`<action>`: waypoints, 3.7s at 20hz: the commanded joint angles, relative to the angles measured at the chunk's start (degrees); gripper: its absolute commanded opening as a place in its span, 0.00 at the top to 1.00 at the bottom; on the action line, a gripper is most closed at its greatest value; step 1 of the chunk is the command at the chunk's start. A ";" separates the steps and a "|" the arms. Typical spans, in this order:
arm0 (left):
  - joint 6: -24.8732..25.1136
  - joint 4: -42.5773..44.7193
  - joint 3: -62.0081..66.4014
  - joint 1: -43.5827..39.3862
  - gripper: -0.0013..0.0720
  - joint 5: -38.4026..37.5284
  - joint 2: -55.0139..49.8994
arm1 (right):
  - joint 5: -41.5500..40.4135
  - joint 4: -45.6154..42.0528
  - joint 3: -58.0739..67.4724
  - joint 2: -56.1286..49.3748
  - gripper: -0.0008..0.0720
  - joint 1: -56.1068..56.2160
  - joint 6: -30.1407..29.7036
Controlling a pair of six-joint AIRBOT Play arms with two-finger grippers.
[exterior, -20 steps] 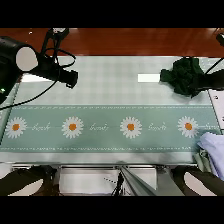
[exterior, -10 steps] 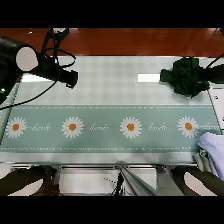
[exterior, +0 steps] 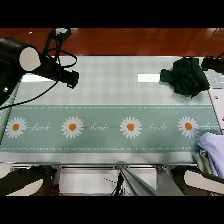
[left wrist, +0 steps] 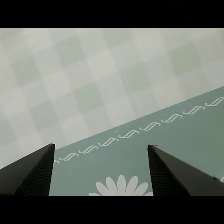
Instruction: Fold the shirts.
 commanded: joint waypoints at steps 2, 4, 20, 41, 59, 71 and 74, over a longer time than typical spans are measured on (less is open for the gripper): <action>0.24 0.02 0.02 0.00 0.01 0.22 -0.22 | -3.72 4.61 -0.02 -11.67 0.17 -2.49 3.23; 0.24 0.02 0.02 0.00 0.01 0.22 -0.22 | -4.09 4.83 -0.02 -15.30 0.17 -2.21 3.26; 0.22 -1.36 23.76 -1.14 0.01 -4.17 2.43 | -3.69 28.85 6.64 10.43 0.93 -2.21 -20.87; -19.43 -9.46 26.21 -5.46 0.01 -31.98 21.88 | 25.44 47.89 -12.46 41.97 0.93 23.23 -25.03; -6.71 -10.32 -32.24 -5.09 0.01 4.35 21.92 | 5.42 44.28 -28.17 19.52 0.23 46.82 -6.82; 14.38 -58.03 -48.02 13.18 0.09 13.31 16.39 | 27.06 25.03 -29.57 33.20 0.23 5.40 -15.30; 16.33 -59.95 -48.59 10.19 0.09 14.23 10.40 | 27.32 34.93 -32.57 29.86 0.23 -0.35 -20.11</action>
